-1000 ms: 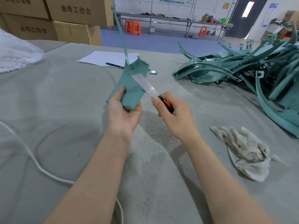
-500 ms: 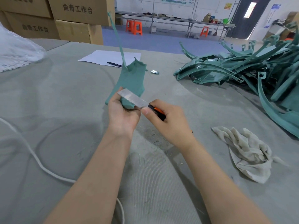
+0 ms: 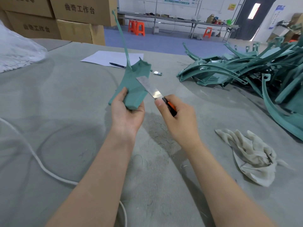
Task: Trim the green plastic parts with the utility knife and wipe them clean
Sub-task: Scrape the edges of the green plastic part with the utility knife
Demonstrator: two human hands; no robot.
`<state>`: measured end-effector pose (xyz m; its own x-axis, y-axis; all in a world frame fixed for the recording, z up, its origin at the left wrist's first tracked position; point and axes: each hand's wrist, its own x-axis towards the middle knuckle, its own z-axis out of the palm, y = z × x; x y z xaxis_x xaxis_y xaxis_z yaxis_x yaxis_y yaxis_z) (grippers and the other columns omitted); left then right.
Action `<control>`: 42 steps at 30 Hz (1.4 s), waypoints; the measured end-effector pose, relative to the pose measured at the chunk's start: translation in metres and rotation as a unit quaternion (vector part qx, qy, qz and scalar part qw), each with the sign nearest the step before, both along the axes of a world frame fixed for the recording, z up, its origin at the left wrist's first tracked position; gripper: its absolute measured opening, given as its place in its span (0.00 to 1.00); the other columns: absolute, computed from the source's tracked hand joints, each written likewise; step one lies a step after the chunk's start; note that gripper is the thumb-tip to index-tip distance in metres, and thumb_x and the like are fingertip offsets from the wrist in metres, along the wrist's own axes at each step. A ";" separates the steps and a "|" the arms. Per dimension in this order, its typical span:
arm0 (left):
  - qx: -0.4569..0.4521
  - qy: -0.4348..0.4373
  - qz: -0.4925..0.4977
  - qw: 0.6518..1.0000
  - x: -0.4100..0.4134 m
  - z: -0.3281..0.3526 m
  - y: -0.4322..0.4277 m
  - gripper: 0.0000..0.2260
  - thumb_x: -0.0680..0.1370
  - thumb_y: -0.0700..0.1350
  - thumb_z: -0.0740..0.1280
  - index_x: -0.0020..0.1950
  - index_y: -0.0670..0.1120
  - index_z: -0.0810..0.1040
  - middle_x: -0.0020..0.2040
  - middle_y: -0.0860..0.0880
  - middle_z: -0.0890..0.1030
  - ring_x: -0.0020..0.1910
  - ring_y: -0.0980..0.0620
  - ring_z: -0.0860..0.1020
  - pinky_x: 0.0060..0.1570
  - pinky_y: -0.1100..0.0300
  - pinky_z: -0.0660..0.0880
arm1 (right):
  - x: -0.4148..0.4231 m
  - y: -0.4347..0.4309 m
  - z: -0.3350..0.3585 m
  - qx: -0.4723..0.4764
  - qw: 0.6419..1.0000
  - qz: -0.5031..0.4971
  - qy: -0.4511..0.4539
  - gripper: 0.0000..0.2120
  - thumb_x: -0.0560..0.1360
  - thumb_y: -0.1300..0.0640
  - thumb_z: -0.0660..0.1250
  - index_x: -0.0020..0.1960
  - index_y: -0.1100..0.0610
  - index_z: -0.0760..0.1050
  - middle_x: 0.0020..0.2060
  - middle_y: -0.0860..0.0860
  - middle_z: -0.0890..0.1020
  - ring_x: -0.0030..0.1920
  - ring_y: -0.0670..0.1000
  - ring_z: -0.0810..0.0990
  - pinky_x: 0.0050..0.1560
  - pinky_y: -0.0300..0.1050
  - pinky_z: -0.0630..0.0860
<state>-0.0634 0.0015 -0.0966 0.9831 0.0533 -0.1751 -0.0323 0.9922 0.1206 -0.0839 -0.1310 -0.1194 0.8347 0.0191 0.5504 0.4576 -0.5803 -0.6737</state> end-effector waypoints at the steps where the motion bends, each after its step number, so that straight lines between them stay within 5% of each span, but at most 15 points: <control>1: -0.002 -0.002 0.000 1.000 0.000 0.000 0.000 0.08 0.80 0.37 0.61 0.60 0.40 0.73 0.49 0.43 0.80 0.48 0.47 0.79 0.36 0.62 0.80 | 0.000 0.000 0.000 -0.001 1.000 -0.006 -0.003 0.12 0.76 0.40 0.60 0.39 0.45 0.70 0.26 0.40 0.72 0.27 0.44 0.68 0.30 0.41 0.61; 11: -0.015 -0.004 0.000 1.000 -0.002 0.001 -0.001 0.04 0.80 0.37 0.62 0.53 0.39 0.74 0.41 0.43 0.80 0.39 0.48 0.80 0.32 0.62 0.80 | -0.001 -0.001 -0.001 0.013 1.000 0.009 -0.007 0.12 0.77 0.41 0.61 0.38 0.46 0.69 0.25 0.42 0.70 0.27 0.46 0.67 0.31 0.42 0.62; 20: 0.008 -0.008 -0.003 1.000 -0.001 0.000 -0.001 0.10 0.80 0.37 0.62 0.61 0.40 0.73 0.49 0.43 0.80 0.49 0.47 0.79 0.36 0.62 0.80 | 0.001 0.001 0.002 0.036 0.999 0.001 0.001 0.12 0.76 0.40 0.61 0.38 0.44 0.70 0.27 0.46 0.74 0.28 0.43 0.70 0.32 0.46 0.69; 28: 0.028 -0.010 -0.001 1.000 0.001 -0.001 -0.002 0.08 0.80 0.38 0.62 0.59 0.40 0.73 0.44 0.44 0.80 0.40 0.50 0.80 0.41 0.63 0.79 | -0.001 0.001 0.000 0.031 0.999 0.012 0.002 0.13 0.78 0.43 0.63 0.40 0.50 0.73 0.24 0.43 0.69 0.27 0.44 0.67 0.31 0.41 0.63; 39: 0.053 -0.005 -0.009 0.999 0.000 -0.001 -0.002 0.07 0.80 0.37 0.59 0.45 0.39 0.75 0.35 0.44 0.80 0.31 0.50 0.80 0.31 0.63 0.78 | -0.005 0.007 0.000 -0.003 0.999 0.042 -0.004 0.12 0.76 0.43 0.63 0.42 0.51 0.75 0.25 0.44 0.69 0.29 0.44 0.67 0.32 0.43 0.65; 42: 0.077 -0.002 -0.014 0.997 -0.001 -0.005 0.001 0.12 0.81 0.40 0.58 0.41 0.40 0.76 0.38 0.45 0.79 0.35 0.49 0.79 0.38 0.61 0.77 | -0.011 0.018 -0.002 -0.062 0.994 0.090 -0.007 0.11 0.76 0.45 0.65 0.44 0.51 0.77 0.27 0.40 0.69 0.32 0.44 0.68 0.35 0.44 0.67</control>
